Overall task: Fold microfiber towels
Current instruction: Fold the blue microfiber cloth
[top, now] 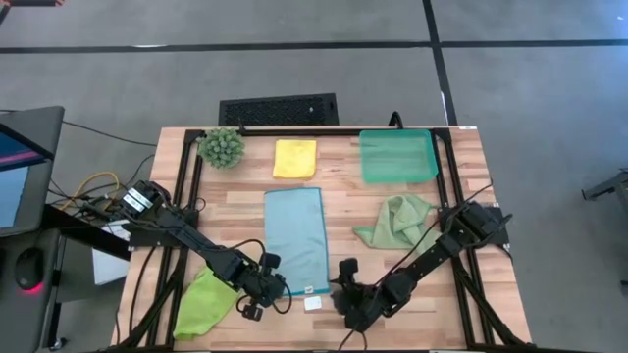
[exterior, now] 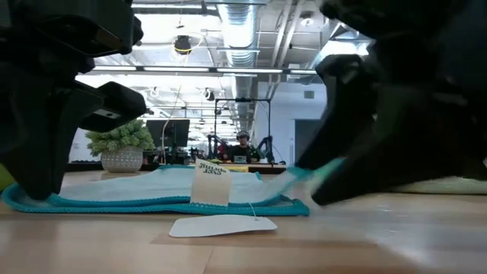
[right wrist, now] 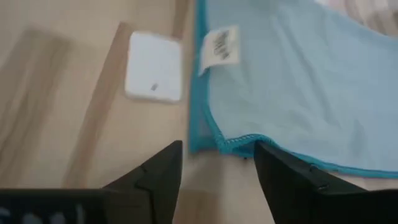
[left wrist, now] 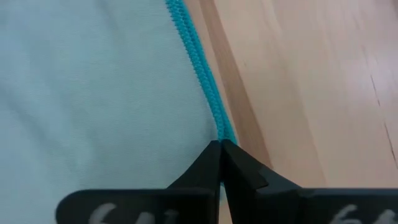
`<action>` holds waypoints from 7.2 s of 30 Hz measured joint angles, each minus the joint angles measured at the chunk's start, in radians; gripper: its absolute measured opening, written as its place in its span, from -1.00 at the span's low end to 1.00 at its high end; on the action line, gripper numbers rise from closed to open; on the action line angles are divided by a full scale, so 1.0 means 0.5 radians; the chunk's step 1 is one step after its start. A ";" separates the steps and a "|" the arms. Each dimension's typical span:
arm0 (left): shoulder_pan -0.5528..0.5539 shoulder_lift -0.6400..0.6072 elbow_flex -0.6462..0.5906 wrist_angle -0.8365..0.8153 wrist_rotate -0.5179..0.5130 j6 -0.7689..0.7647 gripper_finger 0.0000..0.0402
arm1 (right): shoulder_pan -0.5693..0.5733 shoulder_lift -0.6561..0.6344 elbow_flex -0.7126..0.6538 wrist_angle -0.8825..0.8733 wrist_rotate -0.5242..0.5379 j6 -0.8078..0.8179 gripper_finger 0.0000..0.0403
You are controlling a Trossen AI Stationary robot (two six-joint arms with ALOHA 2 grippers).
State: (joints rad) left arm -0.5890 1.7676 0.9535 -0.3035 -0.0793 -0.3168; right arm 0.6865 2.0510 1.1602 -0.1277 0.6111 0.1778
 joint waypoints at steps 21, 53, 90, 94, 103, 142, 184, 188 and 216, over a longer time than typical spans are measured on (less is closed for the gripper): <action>0.000 -0.001 0.000 -0.002 0.061 -0.031 -1.00 | 0.033 -0.003 -0.048 0.065 0.067 -0.668 -0.12; 0.004 -0.001 0.000 0.002 0.037 -0.019 -1.00 | -0.094 -0.003 -0.040 0.098 0.004 -0.738 -0.95; -0.326 -0.226 -0.054 -0.355 -1.026 -0.953 -1.00 | -0.192 0.209 0.455 -0.184 -0.584 0.069 -1.00; -0.331 -0.226 -0.096 -0.361 -1.042 -1.036 -1.00 | -0.191 0.222 0.478 -0.171 -0.599 0.085 -1.00; -0.343 -0.226 -0.107 -0.352 -1.205 -1.065 -1.00 | -0.225 0.225 0.478 -0.168 -0.728 0.182 -1.00; -0.422 -0.018 -0.118 0.120 -0.284 -0.588 -1.00 | -0.344 0.219 0.480 -0.296 -1.294 0.588 -1.00; -0.391 -0.115 -0.002 -0.031 0.001 0.014 -0.08 | -0.344 0.211 0.471 -0.261 -1.332 0.540 -0.78; -0.464 -0.095 -0.017 -0.059 -0.129 0.100 -0.12 | -0.344 0.197 0.470 -0.250 -1.332 0.498 -0.75; -0.449 -0.027 -0.138 0.155 -0.182 0.034 -0.82 | -0.297 0.131 0.497 -0.229 -1.310 0.271 -0.55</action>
State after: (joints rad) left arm -0.8135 1.7538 0.8845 -0.2260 -0.1703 -0.2996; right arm 0.5379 2.1166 1.4090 -0.2424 -0.0440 0.3133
